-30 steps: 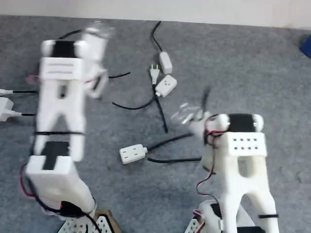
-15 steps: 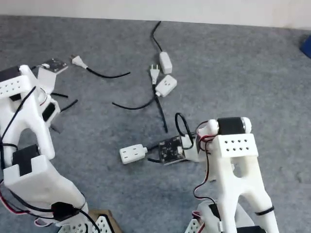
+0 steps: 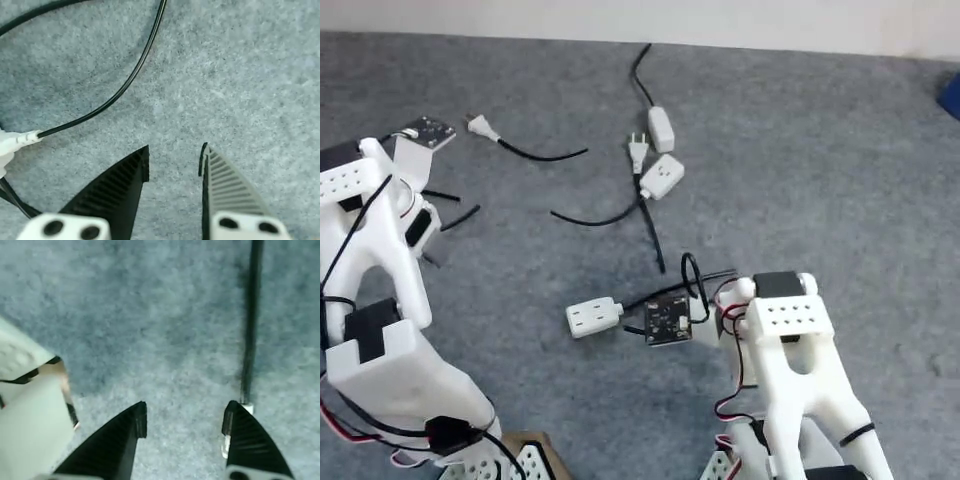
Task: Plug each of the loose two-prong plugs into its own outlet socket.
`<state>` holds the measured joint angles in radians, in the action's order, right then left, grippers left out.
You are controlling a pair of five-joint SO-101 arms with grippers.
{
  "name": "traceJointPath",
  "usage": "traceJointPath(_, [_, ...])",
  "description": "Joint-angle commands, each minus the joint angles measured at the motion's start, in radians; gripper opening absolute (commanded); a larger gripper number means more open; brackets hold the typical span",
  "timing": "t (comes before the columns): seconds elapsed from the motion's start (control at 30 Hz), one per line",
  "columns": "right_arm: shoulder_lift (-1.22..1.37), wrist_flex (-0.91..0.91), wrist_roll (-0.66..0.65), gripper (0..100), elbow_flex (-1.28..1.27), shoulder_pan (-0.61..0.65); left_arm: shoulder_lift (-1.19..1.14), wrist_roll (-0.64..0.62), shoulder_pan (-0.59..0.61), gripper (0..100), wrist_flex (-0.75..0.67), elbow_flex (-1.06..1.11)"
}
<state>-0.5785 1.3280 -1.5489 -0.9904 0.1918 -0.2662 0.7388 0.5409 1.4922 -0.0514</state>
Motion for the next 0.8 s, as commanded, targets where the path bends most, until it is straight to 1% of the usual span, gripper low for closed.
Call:
traceJointPath(0.0, [-0.002, -0.114, 0.003, 24.0, 0.004, -0.018, 0.061, 0.008, 0.018, 13, -0.009, 0.002])
traceJointPath(0.13, [-0.002, -0.174, 0.003, 24.0, 0.012, -0.091, 0.061, 0.011, 0.022, 12, -0.009, 0.001])
traceJointPath(0.43, [0.008, -0.226, 0.002, 24.0, 0.004, -0.094, 0.061, 0.008, 0.022, 12, -0.009, -0.005])
traceJointPath(0.57, [0.134, -0.242, 0.002, 24.0, 0.022, -0.097, 0.061, 0.011, 0.022, 12, -0.006, -0.005])
traceJointPath(0.63, [0.216, -0.272, 0.018, 24.0, 0.064, -0.111, 0.061, 0.011, 0.022, 12, -0.006, -0.005])
traceJointPath(0.77, [0.340, -0.272, 0.038, 24.0, 0.162, -0.140, 0.061, 0.012, 0.041, 12, -0.009, -0.005])
